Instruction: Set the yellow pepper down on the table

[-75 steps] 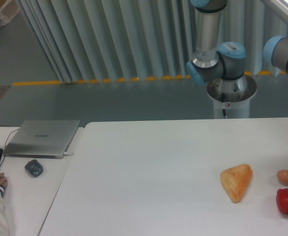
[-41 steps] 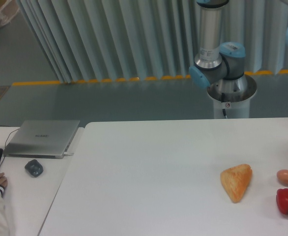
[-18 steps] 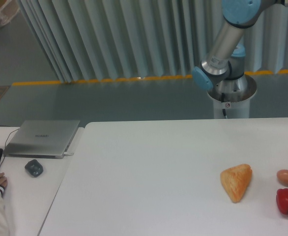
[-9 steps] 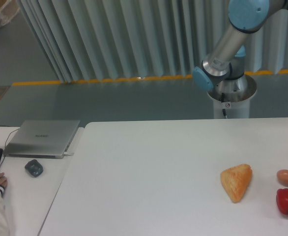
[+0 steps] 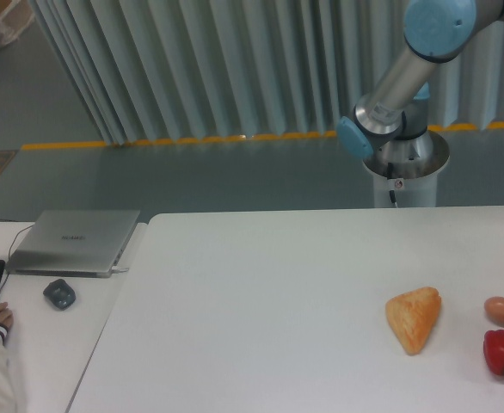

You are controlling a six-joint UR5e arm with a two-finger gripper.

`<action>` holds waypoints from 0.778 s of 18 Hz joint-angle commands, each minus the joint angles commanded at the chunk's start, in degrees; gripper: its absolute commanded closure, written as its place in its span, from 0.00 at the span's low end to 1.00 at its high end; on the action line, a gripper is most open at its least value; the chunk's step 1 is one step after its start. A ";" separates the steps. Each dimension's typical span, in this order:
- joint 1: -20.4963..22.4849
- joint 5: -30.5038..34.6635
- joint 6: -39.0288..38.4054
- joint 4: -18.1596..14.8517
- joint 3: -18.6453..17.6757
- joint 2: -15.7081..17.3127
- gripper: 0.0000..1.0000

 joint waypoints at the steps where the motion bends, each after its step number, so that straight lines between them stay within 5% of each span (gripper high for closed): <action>1: 0.00 0.00 -0.09 0.27 0.00 -0.35 0.00; 8: -1.05 0.00 -0.80 2.11 0.00 -1.93 0.02; 13: -1.58 0.00 0.88 2.47 -0.26 -2.02 0.60; 14: -1.58 0.00 0.97 2.38 -0.26 -1.94 0.64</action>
